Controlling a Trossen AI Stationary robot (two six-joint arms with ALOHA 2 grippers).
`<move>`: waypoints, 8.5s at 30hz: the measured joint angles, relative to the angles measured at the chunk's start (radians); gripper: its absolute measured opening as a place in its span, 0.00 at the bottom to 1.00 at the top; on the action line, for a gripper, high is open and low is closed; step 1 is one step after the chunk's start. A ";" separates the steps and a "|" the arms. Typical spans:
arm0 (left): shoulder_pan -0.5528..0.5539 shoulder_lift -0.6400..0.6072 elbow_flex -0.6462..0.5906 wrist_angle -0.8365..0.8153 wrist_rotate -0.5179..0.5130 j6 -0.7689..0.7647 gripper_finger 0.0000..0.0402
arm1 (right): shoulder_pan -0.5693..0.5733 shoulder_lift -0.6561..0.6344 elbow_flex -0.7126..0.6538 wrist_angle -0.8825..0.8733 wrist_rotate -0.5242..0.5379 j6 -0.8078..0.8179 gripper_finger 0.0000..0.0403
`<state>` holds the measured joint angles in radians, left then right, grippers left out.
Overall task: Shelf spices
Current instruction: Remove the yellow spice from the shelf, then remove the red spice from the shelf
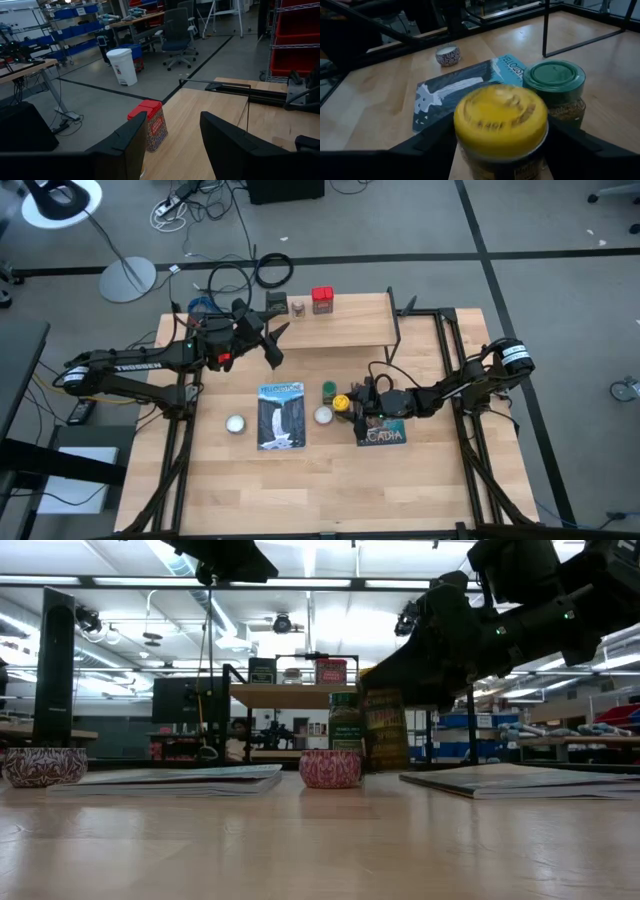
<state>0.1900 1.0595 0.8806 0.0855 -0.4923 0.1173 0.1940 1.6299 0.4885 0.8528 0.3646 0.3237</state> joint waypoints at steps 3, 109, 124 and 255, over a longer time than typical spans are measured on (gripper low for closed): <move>0.000 0.000 0.000 0.000 0.000 0.000 0.47 | 0.000 0.000 0.001 0.003 0.001 0.007 0.68; 0.000 0.000 0.000 0.078 0.000 -0.043 0.47 | -0.952 0.037 0.611 -0.525 -0.807 -0.528 0.79; 0.000 0.000 0.000 0.067 0.001 -0.042 0.47 | -0.953 0.188 0.643 -0.378 -0.868 -0.474 0.78; 0.000 0.000 0.000 0.020 0.049 -0.040 0.47 | 0.031 0.288 0.560 -0.263 -0.334 -0.256 0.47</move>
<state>0.1898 1.0595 0.8803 0.1055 -0.4438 0.0776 0.2246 1.9179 1.0481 0.5901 0.0309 0.0678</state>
